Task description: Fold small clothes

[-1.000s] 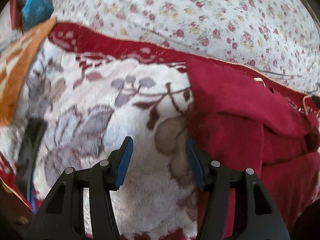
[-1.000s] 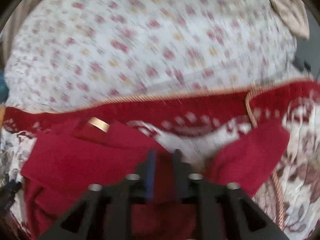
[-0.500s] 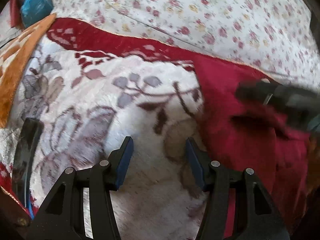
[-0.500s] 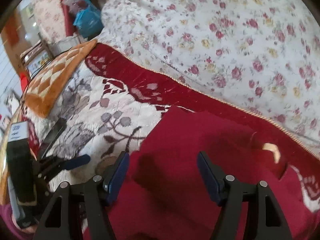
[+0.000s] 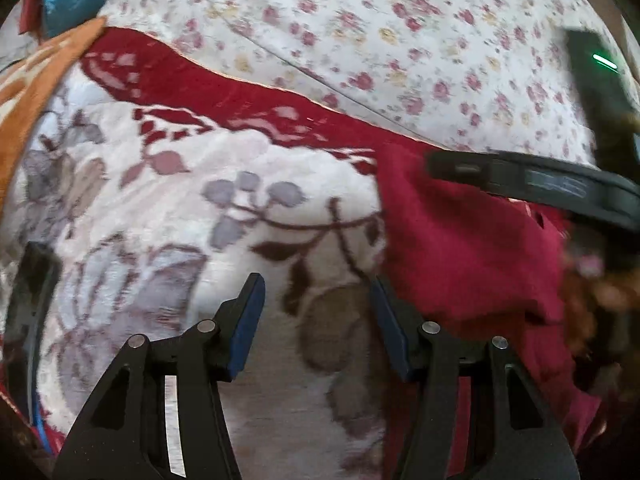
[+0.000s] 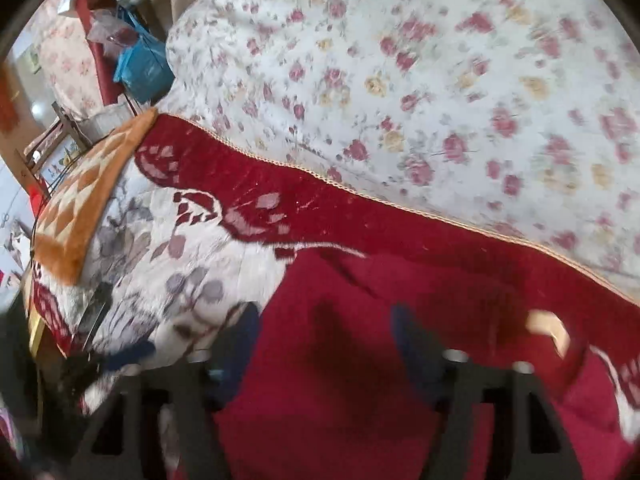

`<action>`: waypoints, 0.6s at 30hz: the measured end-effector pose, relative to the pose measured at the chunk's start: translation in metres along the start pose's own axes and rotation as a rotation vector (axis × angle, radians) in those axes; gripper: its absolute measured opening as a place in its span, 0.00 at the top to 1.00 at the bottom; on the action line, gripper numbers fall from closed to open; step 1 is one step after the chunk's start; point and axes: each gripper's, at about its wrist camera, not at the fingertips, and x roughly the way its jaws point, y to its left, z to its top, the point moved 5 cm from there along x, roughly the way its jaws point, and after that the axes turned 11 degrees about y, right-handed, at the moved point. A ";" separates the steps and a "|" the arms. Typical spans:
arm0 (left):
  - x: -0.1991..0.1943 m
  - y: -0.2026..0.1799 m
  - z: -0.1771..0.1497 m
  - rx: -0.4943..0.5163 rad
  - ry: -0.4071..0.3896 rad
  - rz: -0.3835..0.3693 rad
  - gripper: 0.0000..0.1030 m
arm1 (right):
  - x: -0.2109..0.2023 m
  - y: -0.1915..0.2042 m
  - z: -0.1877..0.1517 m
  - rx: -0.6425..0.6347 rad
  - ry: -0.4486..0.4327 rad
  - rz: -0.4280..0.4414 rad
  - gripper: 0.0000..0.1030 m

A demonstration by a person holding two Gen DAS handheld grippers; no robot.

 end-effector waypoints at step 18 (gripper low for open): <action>0.019 -0.032 0.012 0.056 0.017 -0.201 0.45 | 0.039 0.011 0.008 0.098 0.148 0.166 0.29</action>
